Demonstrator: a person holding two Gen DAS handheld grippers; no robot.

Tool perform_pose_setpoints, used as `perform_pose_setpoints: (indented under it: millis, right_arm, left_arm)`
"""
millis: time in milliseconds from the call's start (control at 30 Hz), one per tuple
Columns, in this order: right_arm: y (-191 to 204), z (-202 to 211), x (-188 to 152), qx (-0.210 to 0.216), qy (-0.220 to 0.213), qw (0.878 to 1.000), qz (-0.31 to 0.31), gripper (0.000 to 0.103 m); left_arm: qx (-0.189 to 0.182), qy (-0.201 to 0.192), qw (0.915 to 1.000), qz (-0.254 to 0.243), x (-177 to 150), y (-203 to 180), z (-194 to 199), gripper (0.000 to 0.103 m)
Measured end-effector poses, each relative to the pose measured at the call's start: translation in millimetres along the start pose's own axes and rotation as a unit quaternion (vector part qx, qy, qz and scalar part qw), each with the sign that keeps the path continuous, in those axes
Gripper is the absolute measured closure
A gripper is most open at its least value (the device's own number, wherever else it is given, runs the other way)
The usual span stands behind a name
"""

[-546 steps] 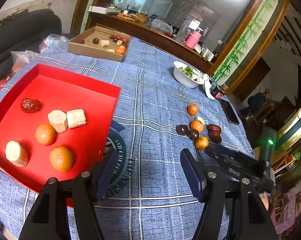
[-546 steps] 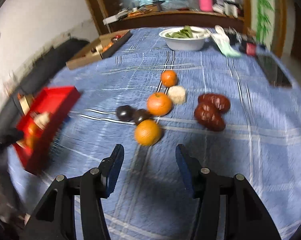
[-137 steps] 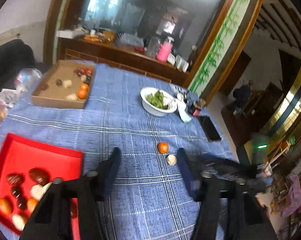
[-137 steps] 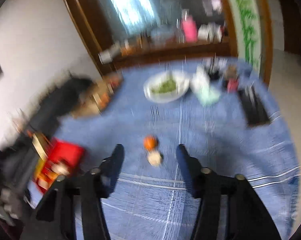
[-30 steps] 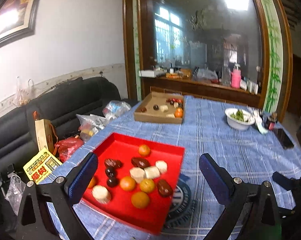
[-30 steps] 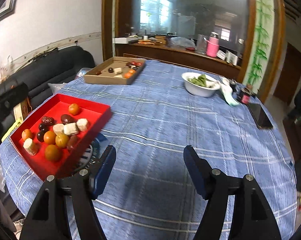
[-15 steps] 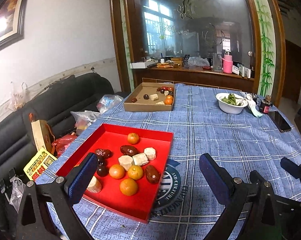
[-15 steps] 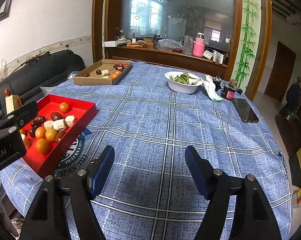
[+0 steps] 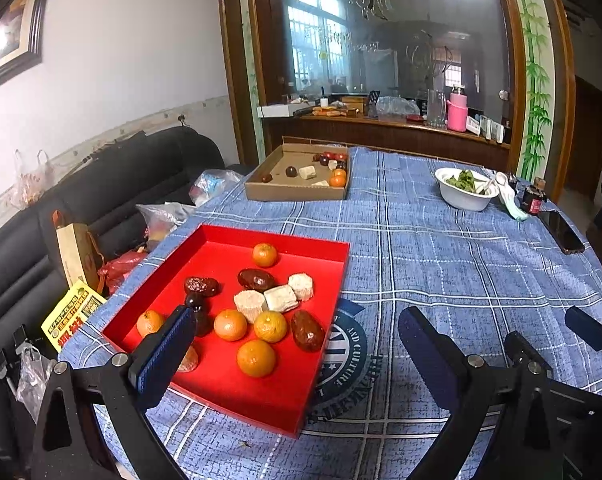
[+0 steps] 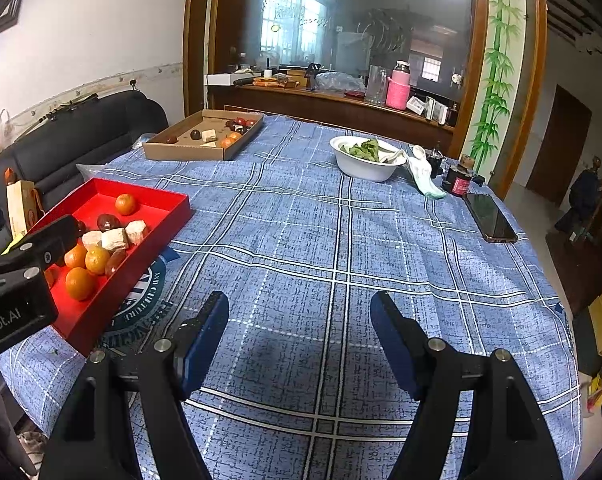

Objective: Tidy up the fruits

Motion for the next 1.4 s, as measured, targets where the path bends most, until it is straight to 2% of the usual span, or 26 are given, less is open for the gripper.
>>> perform_pose_setpoints:
  millis: [633,1400]
  right_arm:
    - [1,-12,-5,0.002,0.017,1.000,-0.002,0.030]
    - [6,-23,-10,0.007,0.033,0.999,-0.001,0.030]
  left_arm:
    - [-0.014,0.051,0.9985,-0.009,-18,-5,-24,0.001]
    - [-0.019,0.066,0.9975,-0.012,-25,-5,-37,0.001]
Point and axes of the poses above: each gripper's, at about its wrist camera, not at the fingertips, and z roughly against the way its jaws point, y to its left, x to its top, the point moved 8 cm from there along -z, roughly the way its jaws point, and after that the axes turned 10 degrees about x, right-handed, at the moved point
